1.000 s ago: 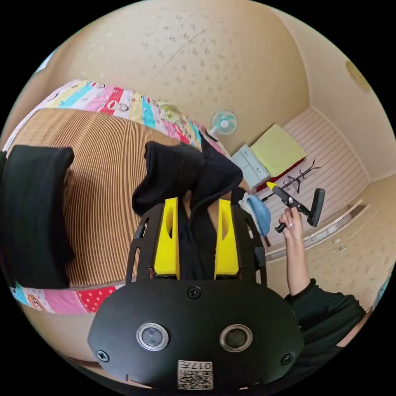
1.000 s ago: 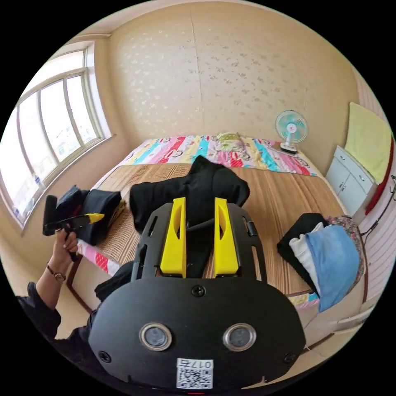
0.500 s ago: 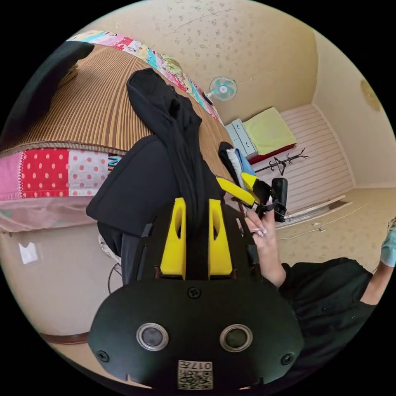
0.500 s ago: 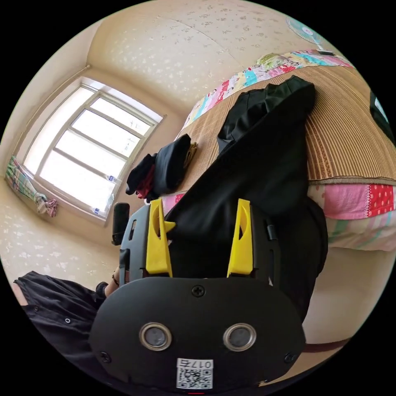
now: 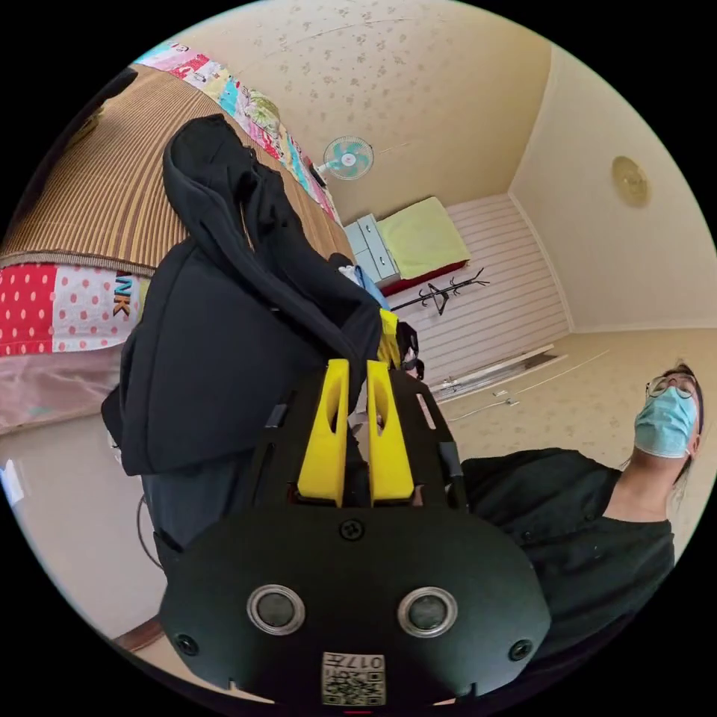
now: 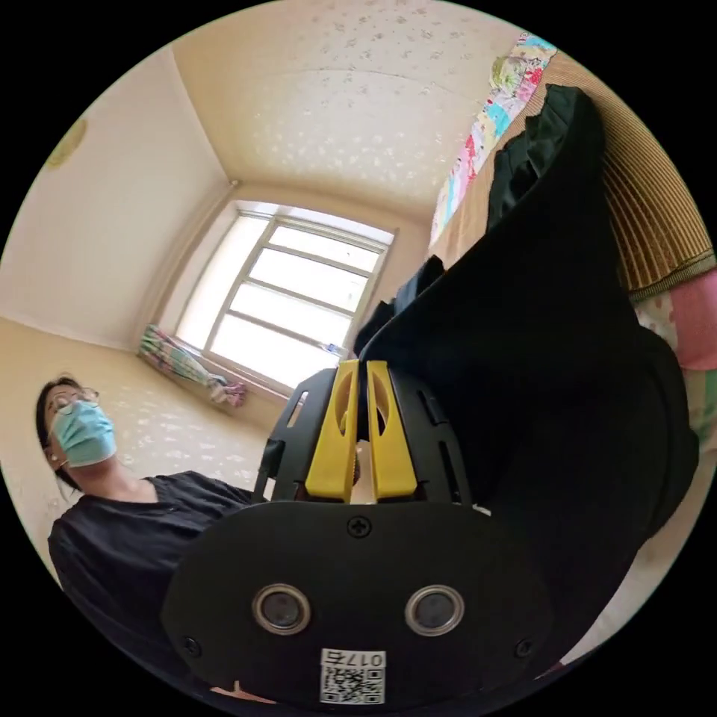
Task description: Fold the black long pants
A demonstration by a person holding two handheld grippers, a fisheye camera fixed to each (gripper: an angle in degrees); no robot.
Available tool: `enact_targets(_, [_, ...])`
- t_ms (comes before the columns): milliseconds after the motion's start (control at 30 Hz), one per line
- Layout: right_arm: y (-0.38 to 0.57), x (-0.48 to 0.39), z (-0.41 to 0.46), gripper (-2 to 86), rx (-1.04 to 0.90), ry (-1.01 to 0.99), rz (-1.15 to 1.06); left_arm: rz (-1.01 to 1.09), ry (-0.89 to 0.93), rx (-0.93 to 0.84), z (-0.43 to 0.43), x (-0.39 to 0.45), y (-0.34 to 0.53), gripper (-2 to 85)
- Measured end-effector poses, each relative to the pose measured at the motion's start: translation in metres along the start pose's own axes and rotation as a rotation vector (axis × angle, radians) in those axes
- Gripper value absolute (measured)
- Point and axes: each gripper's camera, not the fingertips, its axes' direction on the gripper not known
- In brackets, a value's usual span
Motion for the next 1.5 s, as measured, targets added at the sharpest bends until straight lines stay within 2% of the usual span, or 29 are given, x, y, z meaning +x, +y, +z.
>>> enact_targets(33, [0.006, -0.005, -0.034, 3.4, 0.079, -0.083, -0.054, -0.004, 0.059, 0.018, -0.013, -0.001, -0.003, 2.9])
enact_targets(100, [0.019, -0.009, -0.084, 3.4, 0.179, -0.112, -0.121, -0.006, 0.104, 0.048, -0.031, 0.0, -0.007, 2.6])
enact_targets(167, [0.039, -0.015, -0.132, 3.7, 0.203, 0.056, -0.149, -0.017, 0.127, 0.083, -0.051, 0.002, -0.009, 2.3])
enact_targets(200, [0.041, -0.016, -0.138, 3.8, 0.173, 0.118, -0.134, -0.03, 0.134, 0.086, -0.055, 0.001, -0.01, 2.3])
enact_targets(267, [0.046, -0.012, -0.134, 5.3, -0.062, 0.407, -0.041, -0.121, 0.2, 0.104, -0.062, -0.006, -0.015, 2.5])
enact_targets(300, [0.048, -0.011, -0.13, 6.0, -0.117, 0.486, -0.019, -0.156, 0.233, 0.109, -0.062, -0.009, -0.017, 2.5])
enact_targets(333, [0.051, -0.01, -0.119, 7.4, -0.204, 0.613, 0.001, -0.223, 0.33, 0.129, -0.062, -0.013, -0.021, 2.6])
enact_targets(400, [0.055, -0.017, -0.108, 9.1, -0.245, 0.713, -0.014, -0.255, 0.511, 0.171, -0.06, -0.012, -0.031, 2.8])
enact_targets(467, [0.056, -0.036, -0.105, 10.2, -0.159, 0.803, -0.053, -0.254, 0.799, 0.237, -0.057, -0.013, -0.046, 3.0])
enact_targets(533, [0.055, -0.055, -0.104, 10.5, -0.072, 0.858, -0.099, -0.262, 0.947, 0.305, -0.059, -0.025, -0.053, 3.4])
enact_targets(567, [0.054, -0.068, -0.1, 10.6, -0.02, 0.889, -0.141, -0.268, 0.939, 0.355, -0.065, -0.036, -0.052, 3.7])
enact_targets(600, [0.053, -0.074, -0.097, 10.6, -0.002, 0.898, -0.166, -0.267, 0.897, 0.376, -0.07, -0.04, -0.049, 3.8])
enact_targets(733, [0.045, -0.09, -0.05, 10.6, -0.093, 0.791, -0.299, -0.239, 0.323, 0.443, -0.112, -0.047, -0.017, 10.4])
enact_targets(767, [0.043, -0.085, -0.033, 10.6, -0.151, 0.739, -0.313, -0.214, 0.165, 0.429, -0.118, -0.042, -0.007, 12.8])
enact_targets(867, [0.043, -0.071, 0.002, 10.6, -0.252, 0.663, -0.301, -0.206, -0.126, 0.331, -0.113, -0.031, 0.011, 17.4])
enact_targets(967, [0.044, -0.061, 0.017, 10.5, -0.269, 0.591, -0.26, -0.137, -0.232, 0.261, -0.093, -0.017, 0.022, 18.4])
enact_targets(1100, [0.047, -0.06, 0.02, 10.3, -0.266, 0.543, -0.242, -0.065, -0.284, 0.196, -0.065, -0.004, 0.014, 17.6])
enact_targets(1200, [0.049, -0.064, 0.014, 10.2, -0.277, 0.556, -0.241, -0.06, -0.361, 0.155, -0.052, 0.001, -0.009, 6.9])
enact_targets(1233, [0.049, -0.067, 0.01, 10.2, -0.286, 0.562, -0.243, -0.039, -0.33, 0.125, -0.051, 0.004, -0.021, 4.0])
enact_targets(1300, [0.047, -0.073, 0.001, 10.3, -0.287, 0.57, -0.25, 0.045, -0.146, 0.121, -0.058, 0.018, -0.037, 3.7])
enact_targets(1367, [0.046, -0.086, -0.015, 10.5, -0.274, 0.556, -0.282, 0.18, 0.193, 0.1, -0.072, 0.049, -0.052, 3.4])
enact_targets(1433, [0.046, -0.094, -0.027, 10.7, -0.266, 0.523, -0.299, 0.26, 0.439, 0.098, -0.082, 0.074, -0.055, 3.3])
enact_targets(1500, [0.044, -0.097, -0.04, 10.9, -0.264, 0.493, -0.298, 0.303, 0.534, 0.095, -0.09, 0.095, -0.051, 3.3])
